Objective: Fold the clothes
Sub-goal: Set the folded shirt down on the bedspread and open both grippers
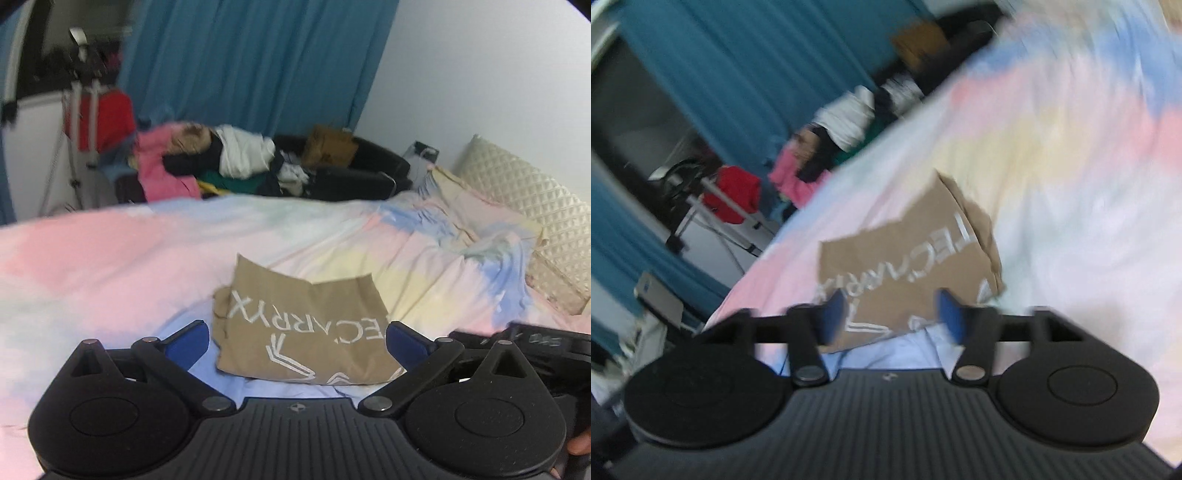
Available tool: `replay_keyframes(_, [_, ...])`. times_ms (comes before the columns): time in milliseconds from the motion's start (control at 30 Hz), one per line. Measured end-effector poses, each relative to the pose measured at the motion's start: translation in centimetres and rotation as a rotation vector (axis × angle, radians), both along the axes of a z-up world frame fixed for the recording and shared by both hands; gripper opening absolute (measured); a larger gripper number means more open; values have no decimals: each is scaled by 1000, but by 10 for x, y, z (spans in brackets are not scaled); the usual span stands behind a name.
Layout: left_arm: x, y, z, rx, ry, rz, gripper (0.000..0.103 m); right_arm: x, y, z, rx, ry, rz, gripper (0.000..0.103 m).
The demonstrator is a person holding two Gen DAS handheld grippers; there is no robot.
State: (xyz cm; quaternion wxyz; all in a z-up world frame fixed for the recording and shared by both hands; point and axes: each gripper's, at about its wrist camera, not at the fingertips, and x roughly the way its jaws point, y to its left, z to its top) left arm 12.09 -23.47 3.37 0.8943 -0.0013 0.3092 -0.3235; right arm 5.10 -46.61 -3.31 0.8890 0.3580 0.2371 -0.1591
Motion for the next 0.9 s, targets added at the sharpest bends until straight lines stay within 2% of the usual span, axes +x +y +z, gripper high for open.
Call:
replay_keyframes(33, [-12,6,10,2,-16,11,103,-8,6,12,-39,-28,6,88])
replay_keyframes(67, [-24,13,20,1,-35,16,103,-18,13,21,-77,-56,12,91])
replay_keyframes(200, [-71,40,45,9,-109,40,103,-53,43,50,-193,-118,58,90])
replay_keyframes(367, [-126,70,59,7,-192,30,103,-86,85,57,-348,-159,93,90])
replay_keyframes(467, [-150,81,57,15,-242,26,103,-103,108,54,-417,-188,103,90])
replay_keyframes(600, [-170,93,45,8,-256,20,103,-110,123,38,-453,-207,104,90])
replay_keyframes(767, [-177,102,24,9,-281,46,103,-110,138,20,-508,-202,92,90])
replay_keyframes(900, [-171,114,7,-6,-269,65,103,-112,144,2,-519,-201,73,90])
